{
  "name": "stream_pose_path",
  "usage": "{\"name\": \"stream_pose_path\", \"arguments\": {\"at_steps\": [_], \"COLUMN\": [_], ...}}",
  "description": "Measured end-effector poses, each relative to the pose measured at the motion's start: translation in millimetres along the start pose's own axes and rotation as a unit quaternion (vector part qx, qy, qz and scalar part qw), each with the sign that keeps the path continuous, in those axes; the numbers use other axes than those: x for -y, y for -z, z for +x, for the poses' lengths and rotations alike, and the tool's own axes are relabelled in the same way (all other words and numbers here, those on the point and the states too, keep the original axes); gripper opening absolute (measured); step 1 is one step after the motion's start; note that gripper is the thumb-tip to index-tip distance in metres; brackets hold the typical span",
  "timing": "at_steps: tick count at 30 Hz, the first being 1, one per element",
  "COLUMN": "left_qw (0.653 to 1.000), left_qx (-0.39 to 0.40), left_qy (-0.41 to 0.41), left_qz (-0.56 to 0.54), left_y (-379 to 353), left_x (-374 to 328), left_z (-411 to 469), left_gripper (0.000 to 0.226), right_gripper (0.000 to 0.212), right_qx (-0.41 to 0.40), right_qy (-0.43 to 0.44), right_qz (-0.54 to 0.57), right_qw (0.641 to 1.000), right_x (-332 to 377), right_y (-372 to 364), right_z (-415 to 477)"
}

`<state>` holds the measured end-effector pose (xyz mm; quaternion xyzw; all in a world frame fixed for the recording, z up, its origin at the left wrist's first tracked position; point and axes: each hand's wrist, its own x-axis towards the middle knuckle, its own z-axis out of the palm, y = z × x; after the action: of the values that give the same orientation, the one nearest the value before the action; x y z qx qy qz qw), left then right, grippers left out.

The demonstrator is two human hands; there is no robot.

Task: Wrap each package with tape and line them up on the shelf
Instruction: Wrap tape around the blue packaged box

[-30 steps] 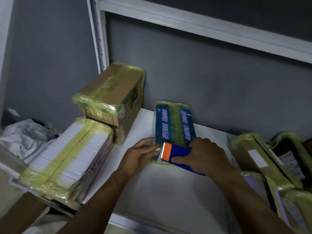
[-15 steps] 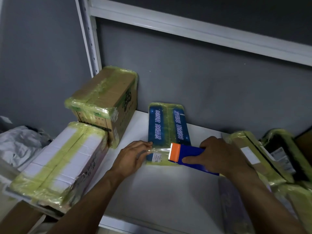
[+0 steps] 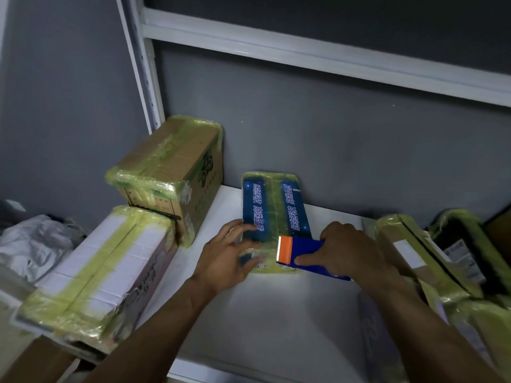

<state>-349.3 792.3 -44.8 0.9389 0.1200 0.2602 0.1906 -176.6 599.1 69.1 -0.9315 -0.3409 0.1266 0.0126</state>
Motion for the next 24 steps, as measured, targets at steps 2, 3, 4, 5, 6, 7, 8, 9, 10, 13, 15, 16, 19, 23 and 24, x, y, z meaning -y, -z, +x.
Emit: {"name": "stream_pose_path", "arguments": {"at_steps": [2,3,4,5,6,7,8,9,10,13,15,16,19,23,24], "left_qw": [1.000,0.999,0.998,0.997,0.997,0.996,0.996,0.996,0.996,0.996,0.997,0.998,0.998,0.997,0.996], "left_qx": [0.022,0.035,0.042,0.043,0.042,0.040,0.041,0.043,0.045,0.056,0.052,0.046,0.048,0.077,0.084], "left_qy": [-0.005,-0.017,-0.036,-0.055,-0.070,-0.076,-0.075,-0.073,-0.070,-0.062,-0.053,-0.045,-0.034,-0.013,-0.007], "left_qz": [-0.017,-0.026,-0.028,-0.020,-0.008,0.002,0.009,0.015,0.019,0.020,0.019,0.016,0.000,-0.016,-0.012], "left_y": [-3,-4,-5,-7,-8,-8,-7,-7,-6,-2,2,5,9,7,7], "left_x": [-1,-1,-2,-2,-2,-3,-3,-2,0,8,14,17,20,14,13], "left_z": [8,10,11,10,8,6,5,5,6,9,9,8,5,3,3], "left_gripper": [0.037,0.036,0.035,0.037,0.042,0.048,0.053,0.056,0.057,0.055,0.051,0.049,0.047,0.057,0.061], "right_gripper": [0.087,0.086,0.085,0.084,0.084,0.083,0.082,0.081,0.080,0.071,0.065,0.064,0.065,0.067,0.067], "right_qx": [0.001,0.002,0.004,0.006,0.007,0.008,0.007,0.007,0.008,0.015,0.014,0.011,0.001,0.009,0.012], "right_qy": [-0.003,-0.005,-0.006,-0.005,-0.003,-0.002,0.000,0.003,0.007,0.018,0.017,0.014,0.005,-0.003,-0.003], "right_qz": [0.005,0.009,0.014,0.021,0.028,0.035,0.040,0.046,0.052,0.074,0.079,0.078,0.070,0.058,0.055], "right_qw": [1.000,1.000,1.000,1.000,1.000,0.999,0.999,0.999,0.999,0.997,0.997,0.997,0.998,0.998,0.998], "right_x": [-1,-2,-2,-3,-3,-4,-4,-4,-3,-4,-12,-17,-28,-28,-27], "right_y": [-1,-1,-1,-1,-2,-2,-2,-3,-4,-8,-5,-1,6,3,2], "right_z": [0,0,0,0,-1,-1,-2,-2,-3,-6,-10,-12,-16,-14,-13]}}
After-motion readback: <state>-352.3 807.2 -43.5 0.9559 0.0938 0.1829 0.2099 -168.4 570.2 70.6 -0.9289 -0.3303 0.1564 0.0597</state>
